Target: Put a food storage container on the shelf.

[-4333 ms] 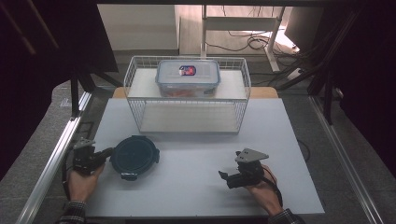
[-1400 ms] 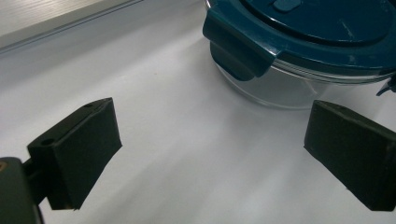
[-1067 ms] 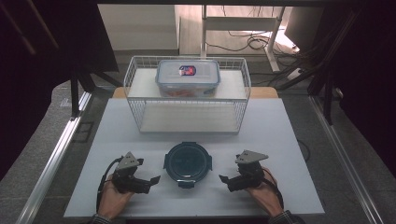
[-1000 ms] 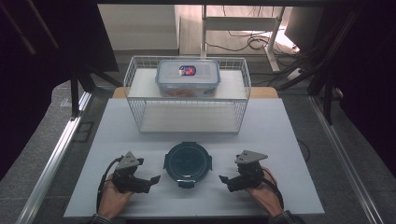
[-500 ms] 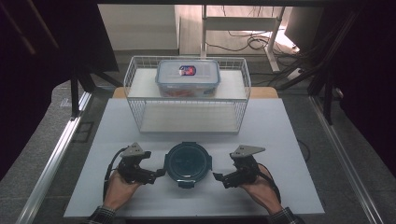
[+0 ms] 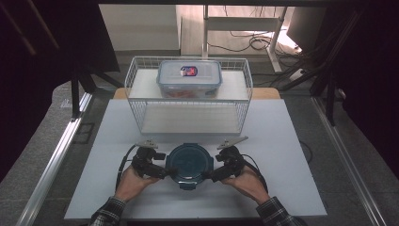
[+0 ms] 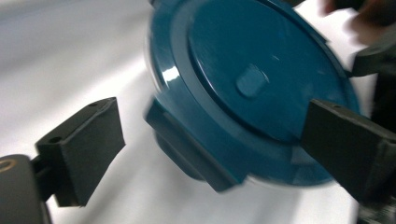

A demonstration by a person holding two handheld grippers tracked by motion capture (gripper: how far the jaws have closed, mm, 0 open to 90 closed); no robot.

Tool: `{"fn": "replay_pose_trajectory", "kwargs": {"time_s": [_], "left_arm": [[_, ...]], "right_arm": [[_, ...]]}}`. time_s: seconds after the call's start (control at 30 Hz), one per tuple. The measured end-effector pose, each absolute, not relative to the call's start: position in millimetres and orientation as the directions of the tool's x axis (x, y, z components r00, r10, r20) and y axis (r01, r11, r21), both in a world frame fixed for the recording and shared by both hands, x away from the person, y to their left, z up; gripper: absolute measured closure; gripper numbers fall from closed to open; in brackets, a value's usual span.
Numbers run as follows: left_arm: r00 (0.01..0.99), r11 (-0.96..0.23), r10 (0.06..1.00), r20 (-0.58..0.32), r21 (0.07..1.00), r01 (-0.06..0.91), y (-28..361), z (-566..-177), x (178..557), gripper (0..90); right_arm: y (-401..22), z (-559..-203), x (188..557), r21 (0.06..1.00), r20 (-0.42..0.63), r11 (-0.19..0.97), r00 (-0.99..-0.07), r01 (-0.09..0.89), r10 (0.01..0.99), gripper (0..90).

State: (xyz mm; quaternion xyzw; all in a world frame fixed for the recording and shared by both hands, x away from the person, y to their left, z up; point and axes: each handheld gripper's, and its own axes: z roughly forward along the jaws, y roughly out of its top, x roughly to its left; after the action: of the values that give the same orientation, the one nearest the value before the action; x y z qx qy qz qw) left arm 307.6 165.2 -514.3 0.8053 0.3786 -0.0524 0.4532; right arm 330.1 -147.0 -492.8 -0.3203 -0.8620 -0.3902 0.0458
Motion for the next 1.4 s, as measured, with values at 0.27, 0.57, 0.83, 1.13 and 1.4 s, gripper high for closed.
{"fn": "replay_pose_trajectory", "kwargs": {"time_s": [0.27, 0.57, 0.83, 1.13, 1.4], "left_arm": [[0.659, -0.226, 0.525, -0.538, 0.659, 0.717, 175, -518, 300, 29.3], [0.694, -0.263, 0.545, -0.469, 0.691, 0.673, 171, -505, 285, 45.4], [0.674, -0.21, 0.498, -0.545, 0.679, 0.704, 182, -511, 312, 34.3], [0.687, -0.192, 0.422, -0.591, 0.682, 0.705, 189, -512, 301, 53.2], [0.704, -0.197, 0.449, -0.55, 0.707, 0.679, 190, -511, 287, 53.1]], "right_arm": [[-156, -498, 330, 0.593, 0.475, 0.438, -0.733, 0.676, 0.487, 18.5], [-174, -484, 314, 0.63, 0.448, 0.395, -0.729, 0.668, 0.518, 54.4], [-173, -480, 317, 0.661, 0.449, 0.373, -0.741, 0.651, 0.498, 59.2], [-172, -478, 317, 0.681, 0.413, 0.397, -0.77, 0.616, 0.487, 59.9], [-175, -489, 310, 0.621, 0.497, 0.359, -0.705, 0.696, 0.505, 45.5]]}}
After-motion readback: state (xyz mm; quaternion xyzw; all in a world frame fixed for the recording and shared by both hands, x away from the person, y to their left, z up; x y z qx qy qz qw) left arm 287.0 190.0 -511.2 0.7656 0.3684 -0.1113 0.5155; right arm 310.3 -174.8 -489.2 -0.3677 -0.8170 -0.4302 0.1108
